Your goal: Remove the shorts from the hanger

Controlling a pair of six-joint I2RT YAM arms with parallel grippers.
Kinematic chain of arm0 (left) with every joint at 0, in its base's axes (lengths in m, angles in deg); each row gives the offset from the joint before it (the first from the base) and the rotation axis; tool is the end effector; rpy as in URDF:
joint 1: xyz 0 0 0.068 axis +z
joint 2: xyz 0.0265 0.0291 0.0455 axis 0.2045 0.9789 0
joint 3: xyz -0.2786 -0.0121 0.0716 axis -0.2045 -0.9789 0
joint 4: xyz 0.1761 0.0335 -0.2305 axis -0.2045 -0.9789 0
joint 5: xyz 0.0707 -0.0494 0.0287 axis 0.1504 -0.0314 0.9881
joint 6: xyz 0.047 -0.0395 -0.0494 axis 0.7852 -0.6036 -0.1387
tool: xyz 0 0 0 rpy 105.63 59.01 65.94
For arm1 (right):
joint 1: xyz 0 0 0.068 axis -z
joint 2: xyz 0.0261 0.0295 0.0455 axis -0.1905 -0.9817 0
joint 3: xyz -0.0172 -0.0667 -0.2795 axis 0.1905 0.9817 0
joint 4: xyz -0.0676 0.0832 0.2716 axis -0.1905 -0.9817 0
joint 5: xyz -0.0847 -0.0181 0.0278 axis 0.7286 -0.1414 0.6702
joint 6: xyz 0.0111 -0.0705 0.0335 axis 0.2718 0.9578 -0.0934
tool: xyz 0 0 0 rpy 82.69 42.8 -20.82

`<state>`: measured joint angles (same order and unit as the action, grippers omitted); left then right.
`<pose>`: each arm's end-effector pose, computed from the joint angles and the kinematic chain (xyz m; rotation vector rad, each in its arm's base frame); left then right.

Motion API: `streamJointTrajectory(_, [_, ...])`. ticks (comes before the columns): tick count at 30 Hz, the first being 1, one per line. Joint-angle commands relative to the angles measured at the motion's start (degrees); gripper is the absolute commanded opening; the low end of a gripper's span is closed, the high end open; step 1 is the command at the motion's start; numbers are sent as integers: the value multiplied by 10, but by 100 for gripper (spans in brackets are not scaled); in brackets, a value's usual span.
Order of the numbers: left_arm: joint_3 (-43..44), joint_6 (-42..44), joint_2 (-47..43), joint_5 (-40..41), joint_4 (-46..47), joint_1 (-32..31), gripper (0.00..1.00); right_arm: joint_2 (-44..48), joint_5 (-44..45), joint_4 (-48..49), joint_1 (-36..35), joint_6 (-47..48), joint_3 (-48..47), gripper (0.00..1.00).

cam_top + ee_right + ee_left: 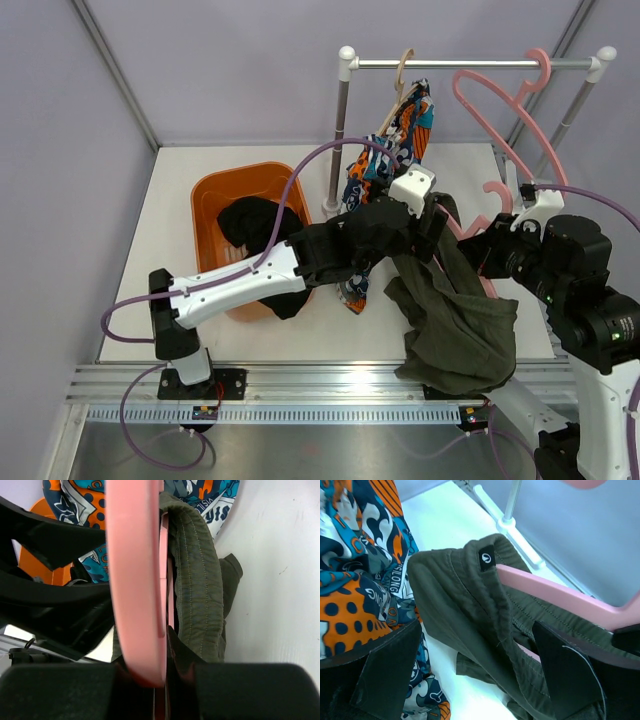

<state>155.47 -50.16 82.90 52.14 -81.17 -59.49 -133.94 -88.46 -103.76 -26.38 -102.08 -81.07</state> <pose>0.1748 -0.4215 0.4392 0.5724 1.8005 -0.6271 0.1111 0.0377 0.4812 -0.0411 2.0262 0.4570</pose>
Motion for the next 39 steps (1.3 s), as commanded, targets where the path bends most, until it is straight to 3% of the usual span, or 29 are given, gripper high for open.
streamJointTrajectory(1, [28,-3,2,-3,34,-3,98,-6,-18,30,-2,-4,-17,0])
streamJointTrajectory(4, [26,-6,9,-6,34,-2,93,-8,-20,33,-2,-4,-15,0])
streamJointTrajectory(12, [46,-5,41,-17,18,-2,59,-5,-22,34,-3,-5,-15,0])
streamJointTrajectory(21, [48,-6,49,-20,23,-2,47,-4,-24,29,-2,-2,-24,0])
streamJointTrajectory(25, [54,3,51,0,20,6,24,-3,-27,23,-2,-2,-28,0])
streamJointTrajectory(26, [57,5,52,3,19,10,11,-3,-28,22,-2,-1,-30,0])
streamJointTrajectory(28, [65,5,54,8,18,32,0,-1,-33,15,-2,1,-39,0])
streamJointTrajectory(39, [129,-3,117,1,12,142,0,11,-78,-16,-2,10,-73,0])
